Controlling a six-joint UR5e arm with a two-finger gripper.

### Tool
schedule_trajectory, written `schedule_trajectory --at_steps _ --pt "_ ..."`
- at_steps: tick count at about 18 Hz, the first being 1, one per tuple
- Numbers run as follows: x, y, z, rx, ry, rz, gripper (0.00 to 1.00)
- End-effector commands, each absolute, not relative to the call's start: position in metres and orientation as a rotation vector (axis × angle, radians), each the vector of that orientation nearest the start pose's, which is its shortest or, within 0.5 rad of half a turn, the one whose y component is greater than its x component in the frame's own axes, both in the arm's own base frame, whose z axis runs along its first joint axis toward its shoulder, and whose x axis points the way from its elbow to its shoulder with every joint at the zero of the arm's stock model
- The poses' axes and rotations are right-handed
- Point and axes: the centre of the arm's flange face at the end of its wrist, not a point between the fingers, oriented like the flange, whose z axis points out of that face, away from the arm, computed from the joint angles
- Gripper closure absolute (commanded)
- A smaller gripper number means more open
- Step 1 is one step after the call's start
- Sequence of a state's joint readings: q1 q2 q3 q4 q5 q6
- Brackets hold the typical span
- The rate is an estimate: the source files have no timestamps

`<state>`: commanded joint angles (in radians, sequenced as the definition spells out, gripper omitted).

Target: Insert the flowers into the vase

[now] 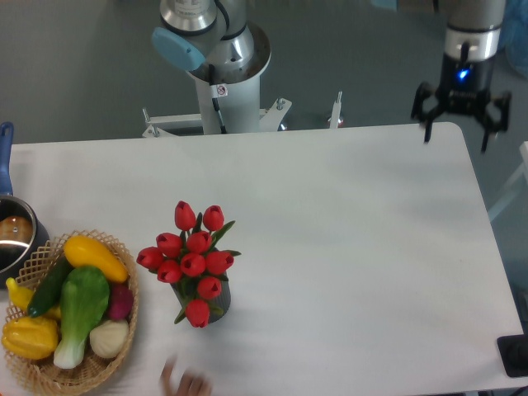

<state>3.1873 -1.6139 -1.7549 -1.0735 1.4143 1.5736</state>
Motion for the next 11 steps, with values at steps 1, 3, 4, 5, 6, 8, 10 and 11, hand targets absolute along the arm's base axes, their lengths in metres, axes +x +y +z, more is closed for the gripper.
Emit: schedule_trajectory --at_steps 1,3,4,5,6,8,10,11 --pt "-0.526 0.110 0.435 -2.976 -0.023 0.396 0.00" --pt "-0.518 0.081 0.447 -3.016 0.005 0.382 0.00" --pt "-0.513 0.063 0.452 -3.035 0.014 0.365 0.00" --pt "-0.510 0.052 0.456 -3.044 0.051 0.347 0.00" --pt "-0.509 0.041 0.460 -3.053 0.092 0.335 0.00" --pt "-0.501 0.024 0.468 -3.092 0.131 0.308 0.00" --pt "-0.497 0.012 0.471 -3.107 0.120 0.301 0.00" --pt "-0.497 0.010 0.470 -3.106 0.112 0.287 0.00"
